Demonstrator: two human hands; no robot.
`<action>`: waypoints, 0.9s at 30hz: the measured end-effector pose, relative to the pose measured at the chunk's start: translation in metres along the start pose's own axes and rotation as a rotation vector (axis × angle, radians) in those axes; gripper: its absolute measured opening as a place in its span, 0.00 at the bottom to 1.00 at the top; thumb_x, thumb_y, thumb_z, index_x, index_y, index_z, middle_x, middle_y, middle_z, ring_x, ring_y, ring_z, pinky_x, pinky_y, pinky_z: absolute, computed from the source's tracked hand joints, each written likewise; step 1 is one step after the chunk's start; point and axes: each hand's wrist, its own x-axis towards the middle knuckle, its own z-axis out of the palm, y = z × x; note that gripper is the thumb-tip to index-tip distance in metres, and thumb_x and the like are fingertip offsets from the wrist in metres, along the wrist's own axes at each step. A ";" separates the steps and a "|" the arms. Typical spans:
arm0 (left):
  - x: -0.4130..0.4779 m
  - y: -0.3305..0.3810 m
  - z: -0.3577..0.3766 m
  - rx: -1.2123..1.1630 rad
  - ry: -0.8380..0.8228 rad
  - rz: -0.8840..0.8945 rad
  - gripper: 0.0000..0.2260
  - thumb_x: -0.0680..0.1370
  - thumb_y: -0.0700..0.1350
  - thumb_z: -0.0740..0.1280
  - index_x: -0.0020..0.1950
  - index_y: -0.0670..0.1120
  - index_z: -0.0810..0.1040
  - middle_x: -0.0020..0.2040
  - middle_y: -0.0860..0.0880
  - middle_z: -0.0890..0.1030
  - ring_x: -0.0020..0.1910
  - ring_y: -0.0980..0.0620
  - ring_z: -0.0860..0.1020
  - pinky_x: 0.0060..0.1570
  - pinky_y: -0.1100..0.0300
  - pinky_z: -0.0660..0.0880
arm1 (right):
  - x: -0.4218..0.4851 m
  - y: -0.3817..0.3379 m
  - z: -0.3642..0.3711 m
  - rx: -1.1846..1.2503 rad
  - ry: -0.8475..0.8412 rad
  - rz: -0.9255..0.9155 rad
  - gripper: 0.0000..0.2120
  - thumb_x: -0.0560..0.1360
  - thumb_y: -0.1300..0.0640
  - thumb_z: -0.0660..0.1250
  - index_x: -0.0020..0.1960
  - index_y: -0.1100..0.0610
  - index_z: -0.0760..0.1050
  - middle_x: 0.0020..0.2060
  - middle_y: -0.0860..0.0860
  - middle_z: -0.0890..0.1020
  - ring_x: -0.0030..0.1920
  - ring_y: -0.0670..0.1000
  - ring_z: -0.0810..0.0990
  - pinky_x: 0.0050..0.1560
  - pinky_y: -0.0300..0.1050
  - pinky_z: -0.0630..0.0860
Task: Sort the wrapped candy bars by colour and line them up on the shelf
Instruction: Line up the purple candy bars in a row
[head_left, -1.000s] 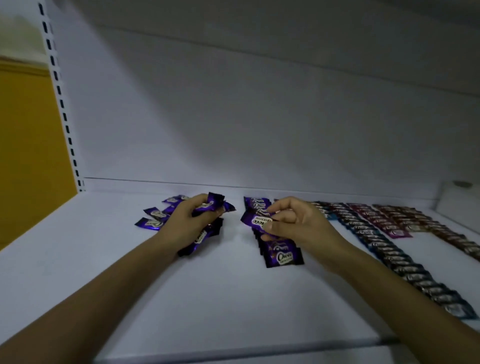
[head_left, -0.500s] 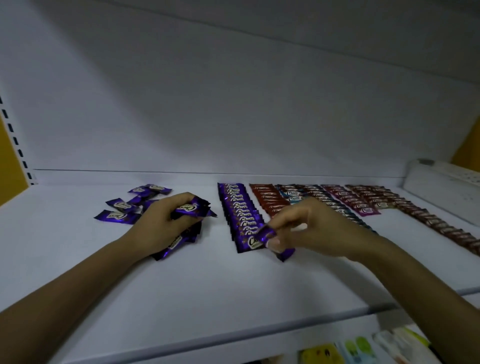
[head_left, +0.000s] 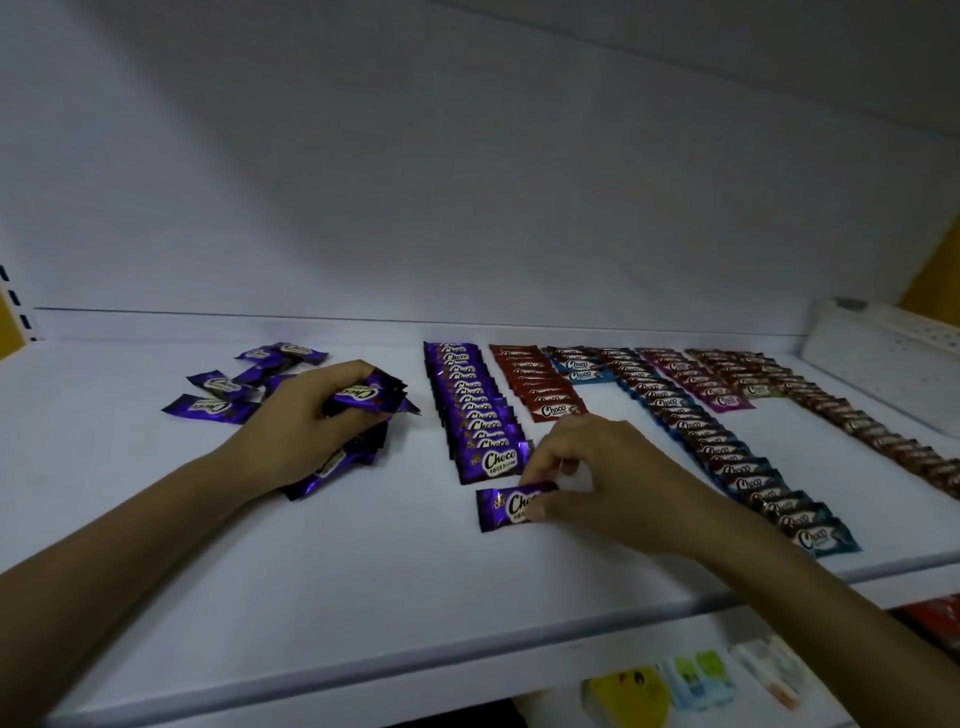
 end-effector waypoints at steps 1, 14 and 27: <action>0.000 0.000 0.000 0.001 0.001 0.000 0.10 0.77 0.38 0.67 0.44 0.54 0.78 0.40 0.59 0.80 0.41 0.57 0.78 0.41 0.66 0.71 | 0.003 0.000 0.002 -0.023 0.054 -0.002 0.10 0.69 0.45 0.73 0.50 0.46 0.80 0.43 0.38 0.74 0.45 0.38 0.70 0.51 0.37 0.64; 0.000 0.001 0.000 -0.038 0.012 -0.013 0.12 0.77 0.37 0.68 0.46 0.56 0.78 0.41 0.59 0.81 0.40 0.56 0.79 0.41 0.67 0.72 | 0.016 0.004 0.016 -0.070 0.184 -0.052 0.12 0.70 0.43 0.71 0.52 0.44 0.79 0.42 0.35 0.71 0.44 0.34 0.67 0.49 0.28 0.54; 0.004 0.017 0.008 -0.296 0.027 -0.036 0.04 0.76 0.41 0.67 0.48 0.48 0.81 0.43 0.56 0.83 0.43 0.62 0.80 0.42 0.73 0.73 | 0.019 0.000 0.011 -0.071 0.175 -0.057 0.12 0.72 0.45 0.70 0.53 0.46 0.78 0.47 0.38 0.74 0.47 0.37 0.68 0.52 0.29 0.60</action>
